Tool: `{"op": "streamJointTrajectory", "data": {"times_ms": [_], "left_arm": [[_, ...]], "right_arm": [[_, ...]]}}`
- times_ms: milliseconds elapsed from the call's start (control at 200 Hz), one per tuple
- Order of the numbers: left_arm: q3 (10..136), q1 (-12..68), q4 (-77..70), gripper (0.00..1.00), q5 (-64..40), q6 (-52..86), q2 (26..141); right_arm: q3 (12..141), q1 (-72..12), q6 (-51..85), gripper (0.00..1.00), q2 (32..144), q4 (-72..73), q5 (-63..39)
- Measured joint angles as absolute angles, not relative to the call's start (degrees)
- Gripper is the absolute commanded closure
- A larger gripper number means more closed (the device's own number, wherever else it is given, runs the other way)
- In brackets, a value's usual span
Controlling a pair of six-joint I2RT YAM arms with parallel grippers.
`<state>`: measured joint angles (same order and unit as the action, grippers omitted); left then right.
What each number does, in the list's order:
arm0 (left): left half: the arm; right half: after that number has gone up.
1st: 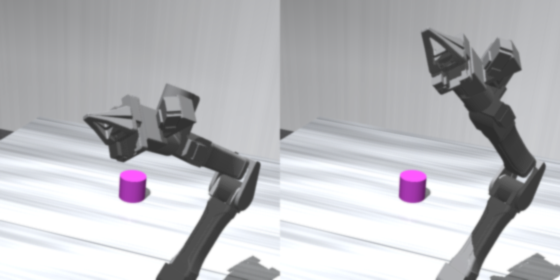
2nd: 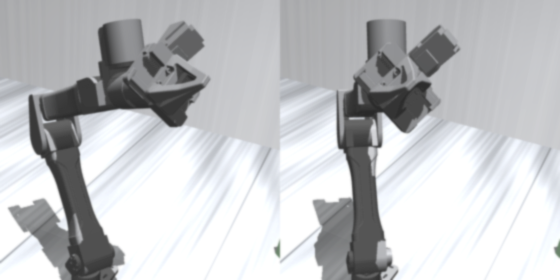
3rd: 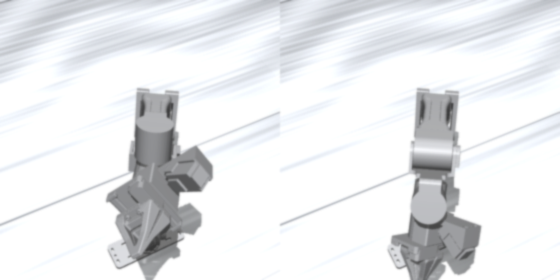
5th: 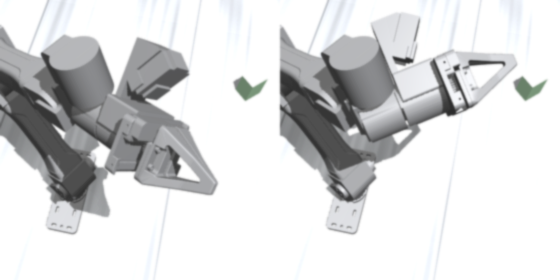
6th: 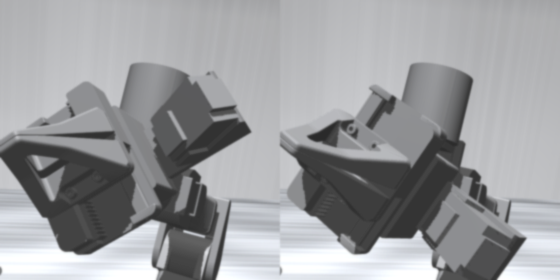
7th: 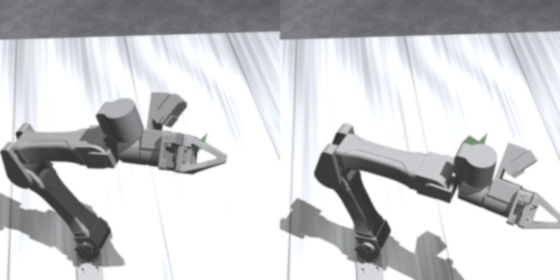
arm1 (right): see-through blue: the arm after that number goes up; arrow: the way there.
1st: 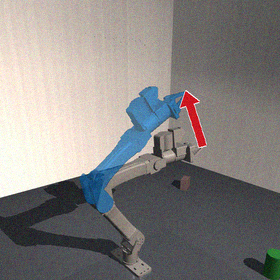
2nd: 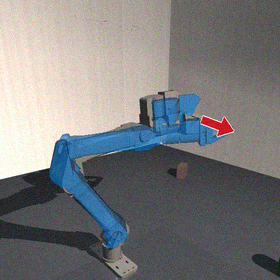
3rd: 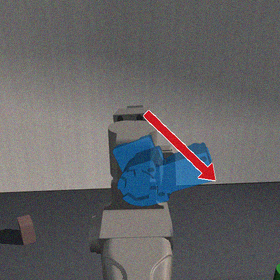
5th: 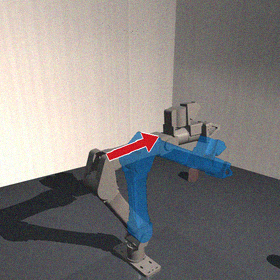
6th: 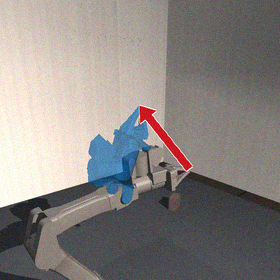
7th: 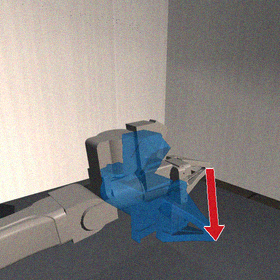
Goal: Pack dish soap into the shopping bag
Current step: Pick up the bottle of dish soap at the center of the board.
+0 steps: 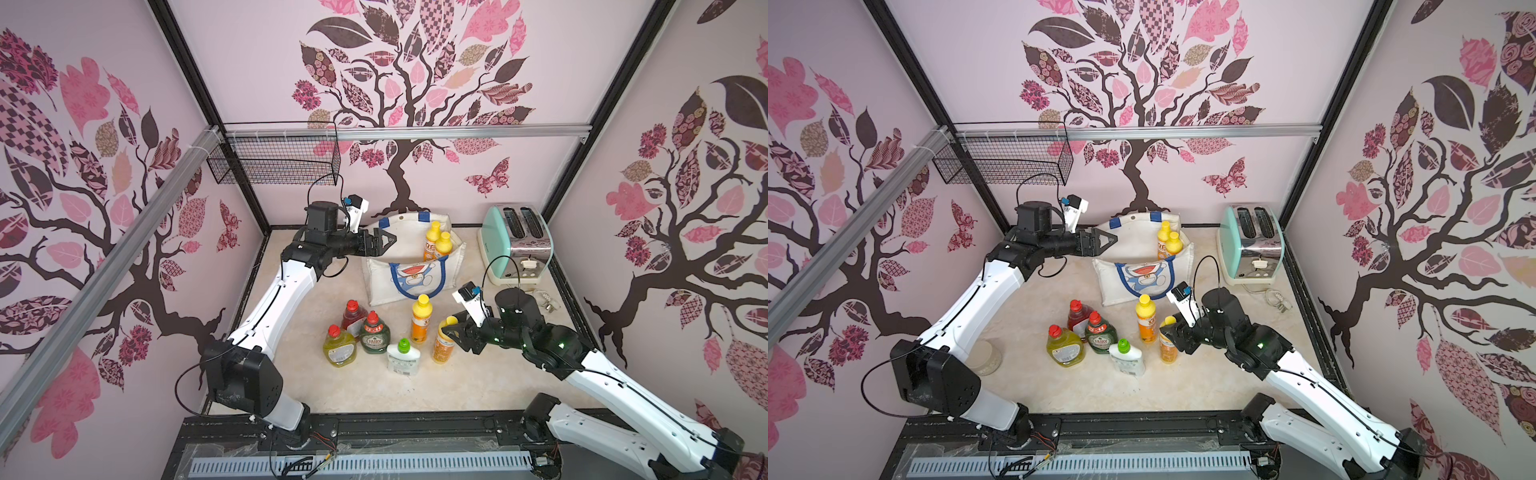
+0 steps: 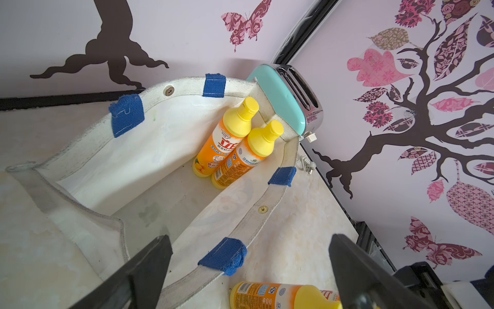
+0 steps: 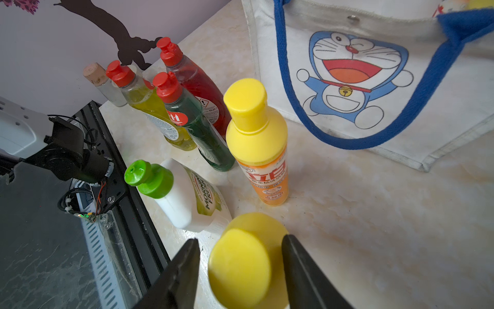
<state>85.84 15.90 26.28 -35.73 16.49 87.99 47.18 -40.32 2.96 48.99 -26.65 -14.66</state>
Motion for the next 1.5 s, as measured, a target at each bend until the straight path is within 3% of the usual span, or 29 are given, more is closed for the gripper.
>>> {"op": "streamJointTrajectory", "data": {"times_ms": [330, 665, 875, 1235, 1496], "left_arm": [[85.84, 15.90, 26.30, 0.02, -35.90, 16.47, 87.99], [85.84, 15.90, 26.85, 0.02, -35.86, 16.25, 87.99], [85.84, 15.90, 28.14, 0.02, -35.20, 15.79, 87.99], [85.84, 15.90, 28.47, 0.02, -34.98, 15.16, 87.99], [85.84, 15.90, 28.58, 0.02, -35.00, 15.11, 87.99]], "right_arm": [[46.44, -40.45, 2.96, 0.59, 48.97, -24.91, -14.33], [45.15, -40.86, 3.79, 0.55, 49.23, -22.55, -13.78], [44.53, -40.86, 4.12, 0.59, 49.23, -20.67, -13.72], [44.51, -41.12, 3.92, 0.76, 48.99, -19.59, -11.18], [46.54, -41.15, 5.08, 1.00, 52.58, -18.94, -5.96]]}}
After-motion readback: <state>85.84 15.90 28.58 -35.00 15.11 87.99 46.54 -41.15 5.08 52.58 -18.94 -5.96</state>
